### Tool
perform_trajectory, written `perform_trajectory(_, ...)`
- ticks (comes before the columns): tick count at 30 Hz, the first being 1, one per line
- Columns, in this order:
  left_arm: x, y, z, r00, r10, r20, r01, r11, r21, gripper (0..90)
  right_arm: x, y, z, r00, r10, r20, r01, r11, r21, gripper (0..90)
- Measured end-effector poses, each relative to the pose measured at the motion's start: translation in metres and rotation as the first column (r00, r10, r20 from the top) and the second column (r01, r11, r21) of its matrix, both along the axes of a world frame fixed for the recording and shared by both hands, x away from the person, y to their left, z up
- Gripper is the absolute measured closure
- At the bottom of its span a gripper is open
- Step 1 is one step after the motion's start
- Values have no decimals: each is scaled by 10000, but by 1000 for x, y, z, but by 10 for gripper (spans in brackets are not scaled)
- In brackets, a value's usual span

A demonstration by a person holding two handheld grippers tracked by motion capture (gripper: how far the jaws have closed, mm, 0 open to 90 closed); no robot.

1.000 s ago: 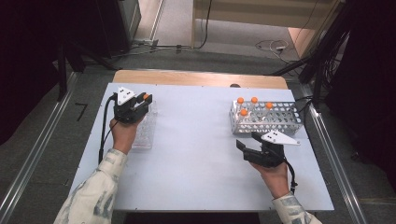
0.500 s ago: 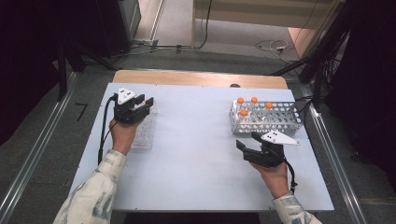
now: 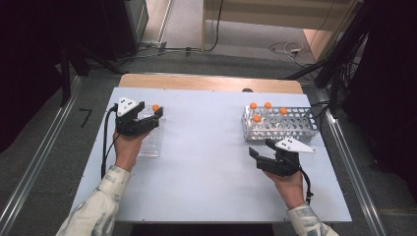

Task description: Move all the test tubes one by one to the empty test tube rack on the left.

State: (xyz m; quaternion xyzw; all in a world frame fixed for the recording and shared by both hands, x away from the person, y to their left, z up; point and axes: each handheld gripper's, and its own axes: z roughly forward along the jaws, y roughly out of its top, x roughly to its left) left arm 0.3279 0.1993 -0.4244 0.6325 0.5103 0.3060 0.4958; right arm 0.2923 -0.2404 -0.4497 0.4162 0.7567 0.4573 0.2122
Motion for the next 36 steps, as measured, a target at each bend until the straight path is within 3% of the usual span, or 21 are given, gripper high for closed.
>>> perform_trajectory(6,-17,0,0,9999,-73,69,74,9998,-162,208,1,0,-1,10000,-57,5,57,10000,-26,268)
perform_trajectory(13,-34,-4,-1,9994,-184,282,189,9997,-156,199,1,-1,-1,9999,-133,95,134,9999,-65,268)
perform_trajectory(23,-53,-13,-4,9969,-735,295,740,9971,-194,158,7,-15,1,9957,-871,319,874,9961,-101,286)
perform_trajectory(31,-59,-20,-7,9934,-1090,356,1098,9937,-208,150,22,-28,1,9822,-1715,764,1735,9846,-206,299)
perform_trajectory(36,-60,-23,-8,9916,-1233,397,1241,9921,-175,161,37,-33,1,9722,-2193,815,2208,9753,-99,334)
